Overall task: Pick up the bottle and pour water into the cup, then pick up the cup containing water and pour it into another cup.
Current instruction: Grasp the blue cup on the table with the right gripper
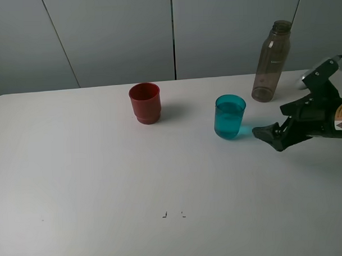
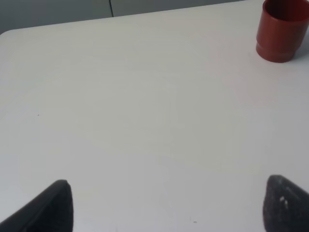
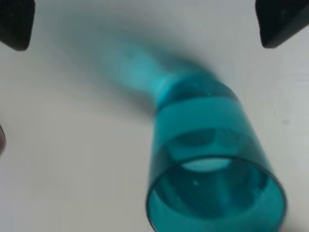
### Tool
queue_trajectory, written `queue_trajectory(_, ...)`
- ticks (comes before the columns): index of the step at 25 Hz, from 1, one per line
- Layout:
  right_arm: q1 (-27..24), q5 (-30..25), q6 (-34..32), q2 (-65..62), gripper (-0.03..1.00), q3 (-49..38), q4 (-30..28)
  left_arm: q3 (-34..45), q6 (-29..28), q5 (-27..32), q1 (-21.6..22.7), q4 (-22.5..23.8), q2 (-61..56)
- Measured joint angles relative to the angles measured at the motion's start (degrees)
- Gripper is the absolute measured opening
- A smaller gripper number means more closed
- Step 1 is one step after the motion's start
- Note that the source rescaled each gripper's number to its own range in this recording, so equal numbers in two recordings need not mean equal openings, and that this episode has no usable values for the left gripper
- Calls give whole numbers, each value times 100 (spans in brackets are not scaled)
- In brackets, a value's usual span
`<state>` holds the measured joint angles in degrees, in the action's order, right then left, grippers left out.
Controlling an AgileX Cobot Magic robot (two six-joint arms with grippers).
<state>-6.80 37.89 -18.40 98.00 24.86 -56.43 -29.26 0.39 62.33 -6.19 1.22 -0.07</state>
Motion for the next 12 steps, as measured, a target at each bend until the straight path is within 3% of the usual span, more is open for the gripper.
queue_trajectory(12, 0, 579, 127, 819, 100, 73, 15, 0, 0, 0, 0, 0, 0)
